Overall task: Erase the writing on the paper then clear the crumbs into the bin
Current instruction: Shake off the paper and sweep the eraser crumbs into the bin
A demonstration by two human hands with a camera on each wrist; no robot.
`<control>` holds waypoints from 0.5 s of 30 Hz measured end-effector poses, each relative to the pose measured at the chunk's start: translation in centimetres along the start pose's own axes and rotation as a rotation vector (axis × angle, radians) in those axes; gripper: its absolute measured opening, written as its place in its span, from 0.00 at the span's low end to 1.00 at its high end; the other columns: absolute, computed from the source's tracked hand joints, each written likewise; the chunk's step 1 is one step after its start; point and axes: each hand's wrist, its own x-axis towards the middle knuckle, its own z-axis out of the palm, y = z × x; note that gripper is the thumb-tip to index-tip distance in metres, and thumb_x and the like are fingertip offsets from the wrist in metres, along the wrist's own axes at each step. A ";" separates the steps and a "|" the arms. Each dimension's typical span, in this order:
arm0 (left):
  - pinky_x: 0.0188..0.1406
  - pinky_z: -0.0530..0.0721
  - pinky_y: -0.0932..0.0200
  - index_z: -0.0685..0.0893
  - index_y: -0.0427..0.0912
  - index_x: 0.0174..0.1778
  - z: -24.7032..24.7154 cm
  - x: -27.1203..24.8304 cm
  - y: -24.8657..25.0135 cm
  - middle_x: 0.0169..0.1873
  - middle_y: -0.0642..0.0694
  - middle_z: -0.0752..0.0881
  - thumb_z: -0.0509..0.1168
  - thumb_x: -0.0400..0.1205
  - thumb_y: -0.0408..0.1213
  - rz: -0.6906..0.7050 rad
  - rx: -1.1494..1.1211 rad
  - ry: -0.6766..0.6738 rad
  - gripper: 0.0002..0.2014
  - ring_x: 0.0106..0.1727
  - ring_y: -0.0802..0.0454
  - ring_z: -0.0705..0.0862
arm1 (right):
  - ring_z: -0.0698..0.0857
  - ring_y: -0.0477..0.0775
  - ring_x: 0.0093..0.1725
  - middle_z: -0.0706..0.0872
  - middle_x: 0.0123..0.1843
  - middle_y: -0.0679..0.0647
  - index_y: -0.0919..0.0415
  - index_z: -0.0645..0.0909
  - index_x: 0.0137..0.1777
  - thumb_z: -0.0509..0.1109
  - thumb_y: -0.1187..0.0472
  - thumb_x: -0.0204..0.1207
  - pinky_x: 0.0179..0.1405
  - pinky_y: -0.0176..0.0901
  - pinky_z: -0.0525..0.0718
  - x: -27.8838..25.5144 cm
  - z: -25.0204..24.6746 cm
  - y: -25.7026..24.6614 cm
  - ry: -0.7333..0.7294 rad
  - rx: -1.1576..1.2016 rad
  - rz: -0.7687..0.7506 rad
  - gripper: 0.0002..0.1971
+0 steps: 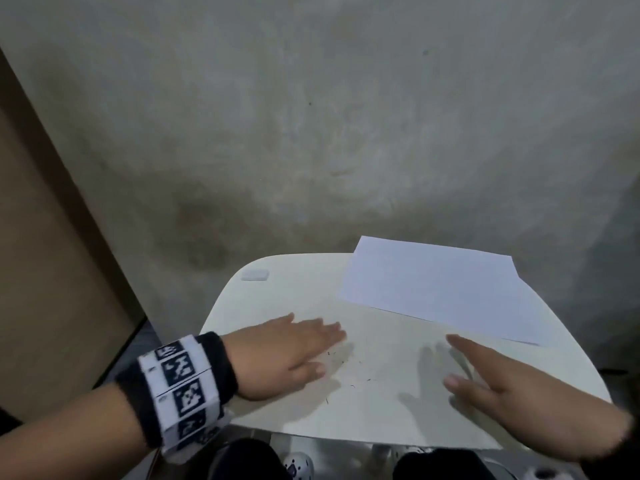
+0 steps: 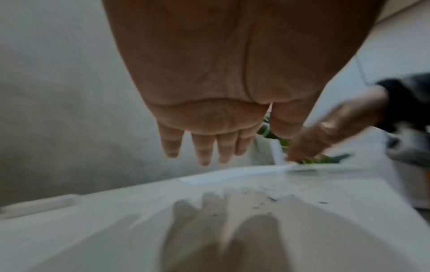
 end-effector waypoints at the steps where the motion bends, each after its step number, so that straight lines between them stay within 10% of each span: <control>1: 0.86 0.42 0.50 0.39 0.55 0.86 0.6 -1.4 -1.0 0.85 0.60 0.40 0.37 0.85 0.66 -0.092 -0.028 0.046 0.35 0.86 0.61 0.40 | 0.49 0.40 0.84 0.49 0.85 0.40 0.49 0.44 0.85 0.42 0.21 0.66 0.78 0.34 0.50 -0.6 0.9 0.7 -0.023 0.026 0.062 0.50; 5: 0.84 0.38 0.50 0.36 0.50 0.87 3.4 -5.9 -2.3 0.84 0.54 0.34 0.09 0.48 0.81 -0.494 -0.075 0.066 0.69 0.86 0.53 0.35 | 0.35 0.54 0.85 0.31 0.85 0.56 0.59 0.34 0.85 0.07 0.20 0.26 0.83 0.47 0.41 1.6 5.1 -1.3 -0.064 -0.057 0.189 0.80; 8: 0.85 0.39 0.45 0.37 0.48 0.87 4.7 -5.8 -0.5 0.87 0.47 0.38 0.18 0.57 0.79 -0.604 -0.226 0.058 0.62 0.87 0.51 0.36 | 0.33 0.59 0.84 0.29 0.83 0.60 0.62 0.35 0.84 0.10 0.22 0.39 0.78 0.45 0.33 4.6 7.5 -6.4 -0.014 -0.059 -0.029 0.71; 12: 0.84 0.39 0.46 0.37 0.47 0.88 5.7 -2.5 1.7 0.87 0.45 0.36 0.11 0.47 0.81 -0.530 -0.279 0.108 0.71 0.87 0.47 0.36 | 0.42 0.47 0.85 0.41 0.87 0.53 0.60 0.39 0.85 0.45 0.38 0.83 0.81 0.37 0.40 5.9 6.0 -10.9 -0.040 0.302 -0.246 0.39; 15: 0.84 0.36 0.53 0.37 0.52 0.87 5.5 -1.0 3.2 0.86 0.51 0.35 0.26 0.72 0.76 -0.329 -0.332 0.119 0.49 0.86 0.52 0.32 | 0.44 0.40 0.84 0.42 0.86 0.47 0.56 0.40 0.85 0.51 0.45 0.85 0.77 0.28 0.41 4.3 4.1 -7.7 0.098 0.353 -0.177 0.35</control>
